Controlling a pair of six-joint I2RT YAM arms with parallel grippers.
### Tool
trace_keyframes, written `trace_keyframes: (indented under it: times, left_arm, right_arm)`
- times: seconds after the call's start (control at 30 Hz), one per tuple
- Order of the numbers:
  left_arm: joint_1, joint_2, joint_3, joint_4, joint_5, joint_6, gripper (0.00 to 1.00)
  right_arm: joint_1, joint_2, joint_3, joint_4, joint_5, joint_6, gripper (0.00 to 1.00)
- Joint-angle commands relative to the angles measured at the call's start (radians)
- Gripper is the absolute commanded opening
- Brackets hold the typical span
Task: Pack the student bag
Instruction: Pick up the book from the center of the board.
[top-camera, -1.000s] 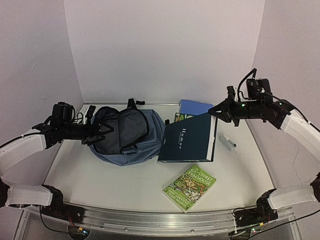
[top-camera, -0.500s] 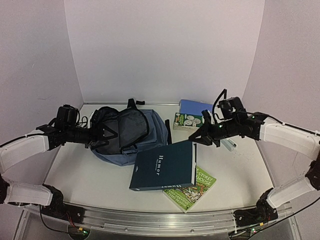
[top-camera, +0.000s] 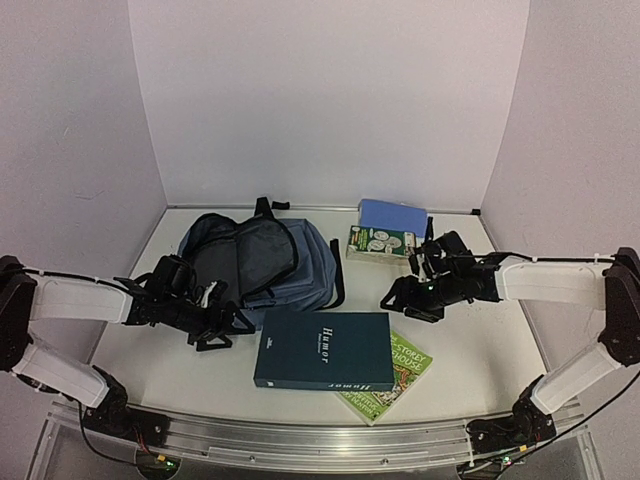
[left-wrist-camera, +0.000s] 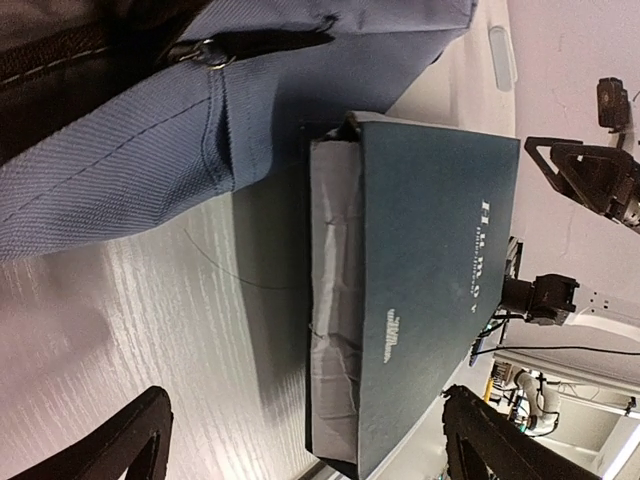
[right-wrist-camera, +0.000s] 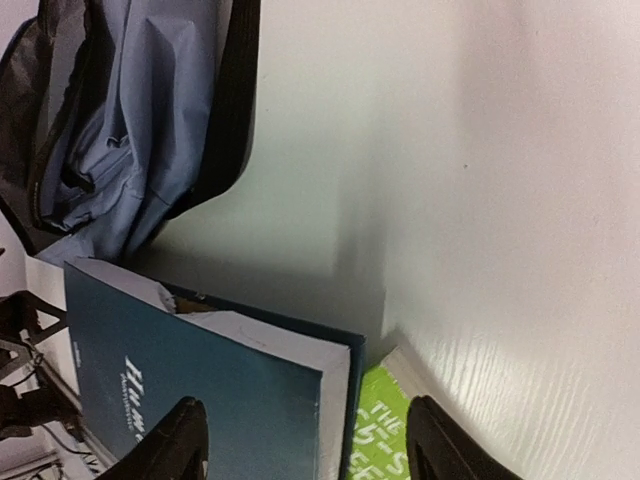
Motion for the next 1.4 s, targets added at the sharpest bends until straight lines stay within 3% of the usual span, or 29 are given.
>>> trace_keyframes:
  times: [0.0, 0.33, 0.53, 0.93, 1.17, 1.37]
  left_arm:
    - [-0.009, 0.032, -0.026, 0.158, 0.007, -0.057, 0.94]
    - [-0.046, 0.162, -0.066, 0.397, 0.094, -0.179, 0.94]
    - [-0.096, 0.264, -0.069, 0.507, 0.115, -0.238, 0.93]
    - [-0.157, 0.327, -0.104, 0.765, 0.134, -0.375, 0.92]
    - [-0.158, 0.187, -0.068, 0.722, 0.097, -0.363, 0.93]
    - [-0.158, 0.173, -0.011, 0.713, 0.107, -0.362, 0.93]
  right_arm:
    - [0.001, -0.003, -0.058, 0.053, 0.022, 0.004, 0.68]
    - [0.038, 0.09, -0.126, 0.184, -0.1, 0.04, 0.61]
    - [0.038, 0.128, -0.125, 0.201, -0.093, 0.062, 0.57]
    - [0.038, 0.159, -0.136, 0.211, -0.078, 0.109, 0.52]
    - [0.038, 0.138, -0.148, 0.208, -0.082, 0.124, 0.55]
    - [0.039, 0.114, -0.172, 0.214, -0.104, 0.127, 0.56]
